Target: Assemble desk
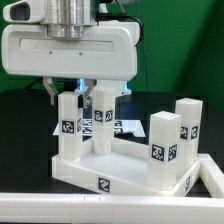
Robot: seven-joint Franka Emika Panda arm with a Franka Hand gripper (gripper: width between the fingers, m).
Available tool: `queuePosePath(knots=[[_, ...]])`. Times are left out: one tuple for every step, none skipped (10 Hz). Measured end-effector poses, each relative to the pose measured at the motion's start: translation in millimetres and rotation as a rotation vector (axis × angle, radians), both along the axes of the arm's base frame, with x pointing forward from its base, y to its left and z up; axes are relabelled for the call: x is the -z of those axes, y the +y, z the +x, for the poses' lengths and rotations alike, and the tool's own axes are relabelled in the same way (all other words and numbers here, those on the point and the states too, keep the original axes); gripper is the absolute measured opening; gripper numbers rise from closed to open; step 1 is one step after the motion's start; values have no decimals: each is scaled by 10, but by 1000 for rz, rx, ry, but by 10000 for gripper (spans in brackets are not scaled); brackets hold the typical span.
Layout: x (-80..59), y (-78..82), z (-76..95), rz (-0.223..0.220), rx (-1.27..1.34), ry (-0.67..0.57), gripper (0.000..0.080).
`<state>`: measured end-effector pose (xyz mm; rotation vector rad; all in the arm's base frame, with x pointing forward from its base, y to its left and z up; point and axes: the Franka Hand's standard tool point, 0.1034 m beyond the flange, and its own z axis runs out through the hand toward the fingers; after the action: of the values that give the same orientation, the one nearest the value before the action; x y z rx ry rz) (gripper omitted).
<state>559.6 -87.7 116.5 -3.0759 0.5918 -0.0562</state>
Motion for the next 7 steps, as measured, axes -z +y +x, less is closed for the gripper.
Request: queuePosePath(knots=[[2, -6, -4, 5, 51, -1, 289], [4, -18, -8, 22, 178, -6, 289], [6, -28, -11, 29, 260, -8, 289], [7, -30, -11, 32, 312, -8, 290], [9, -24, -11, 40, 439, -7, 290], [12, -10, -10, 46, 564, -5, 290], [14, 9, -10, 50, 676, -2, 290]])
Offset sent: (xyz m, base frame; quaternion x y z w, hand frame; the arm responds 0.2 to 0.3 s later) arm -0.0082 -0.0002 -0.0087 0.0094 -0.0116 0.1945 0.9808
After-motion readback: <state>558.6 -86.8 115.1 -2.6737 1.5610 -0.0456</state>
